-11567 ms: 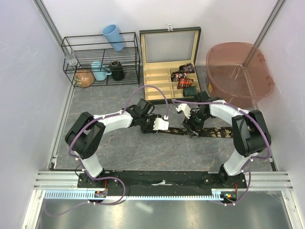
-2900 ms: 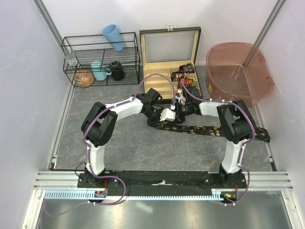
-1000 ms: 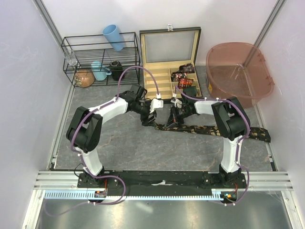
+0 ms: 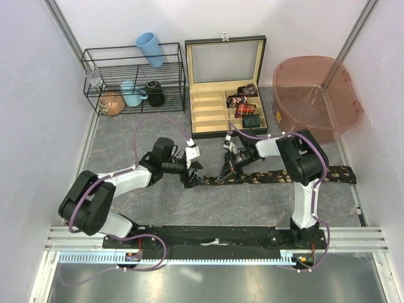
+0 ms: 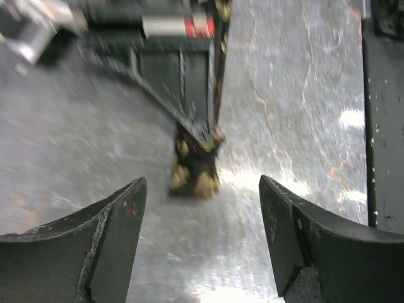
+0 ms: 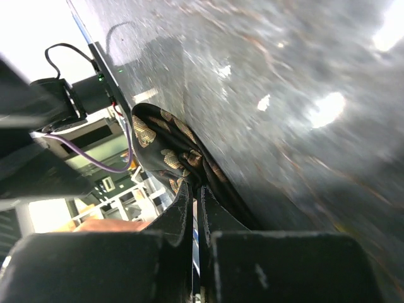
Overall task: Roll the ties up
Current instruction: Roll the tie at the center of the board.
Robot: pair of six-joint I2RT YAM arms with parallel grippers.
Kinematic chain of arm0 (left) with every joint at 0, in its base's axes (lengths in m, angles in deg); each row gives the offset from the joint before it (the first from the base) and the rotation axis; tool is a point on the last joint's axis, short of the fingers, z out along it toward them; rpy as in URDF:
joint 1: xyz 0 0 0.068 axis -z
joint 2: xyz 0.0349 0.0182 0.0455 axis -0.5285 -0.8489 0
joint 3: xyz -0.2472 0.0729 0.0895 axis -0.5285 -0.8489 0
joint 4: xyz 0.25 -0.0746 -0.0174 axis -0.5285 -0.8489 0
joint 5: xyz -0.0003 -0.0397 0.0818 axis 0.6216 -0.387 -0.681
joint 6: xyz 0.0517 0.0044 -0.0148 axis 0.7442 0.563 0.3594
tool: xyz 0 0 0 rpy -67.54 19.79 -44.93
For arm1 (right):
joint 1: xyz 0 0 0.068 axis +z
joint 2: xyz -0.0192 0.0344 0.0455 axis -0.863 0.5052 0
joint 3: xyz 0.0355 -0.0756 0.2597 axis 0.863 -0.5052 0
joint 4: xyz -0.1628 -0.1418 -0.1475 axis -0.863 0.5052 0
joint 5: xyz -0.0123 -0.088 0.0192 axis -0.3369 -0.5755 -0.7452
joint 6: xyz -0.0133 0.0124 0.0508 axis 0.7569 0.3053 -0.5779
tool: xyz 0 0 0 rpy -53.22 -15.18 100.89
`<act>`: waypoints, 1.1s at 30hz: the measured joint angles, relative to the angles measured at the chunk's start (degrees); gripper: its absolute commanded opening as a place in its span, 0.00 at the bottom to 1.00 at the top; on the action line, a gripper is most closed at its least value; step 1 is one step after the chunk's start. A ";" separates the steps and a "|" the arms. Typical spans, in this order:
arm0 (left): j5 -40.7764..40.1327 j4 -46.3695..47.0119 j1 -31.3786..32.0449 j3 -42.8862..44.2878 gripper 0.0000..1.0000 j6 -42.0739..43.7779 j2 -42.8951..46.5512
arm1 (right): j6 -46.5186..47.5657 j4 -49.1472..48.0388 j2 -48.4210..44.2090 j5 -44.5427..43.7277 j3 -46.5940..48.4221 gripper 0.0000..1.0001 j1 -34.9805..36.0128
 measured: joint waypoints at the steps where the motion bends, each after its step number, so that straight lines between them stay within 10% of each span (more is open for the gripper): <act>1: -0.02 1.11 0.09 -0.96 0.78 -0.39 -0.44 | 0.17 0.33 0.00 0.28 -0.15 0.00 -0.42; 12: -2.49 11.61 1.81 -2.89 0.75 -1.51 -10.16 | 3.76 1.31 0.00 1.29 -0.37 0.00 -1.64; 24: -3.96 11.06 3.85 -0.20 0.42 -1.29 -13.62 | 4.57 1.46 0.07 1.31 -0.37 0.00 -1.75; 33: -3.32 7.10 5.01 2.99 0.36 0.63 -13.55 | 4.00 1.62 0.31 1.46 -0.33 0.00 -1.92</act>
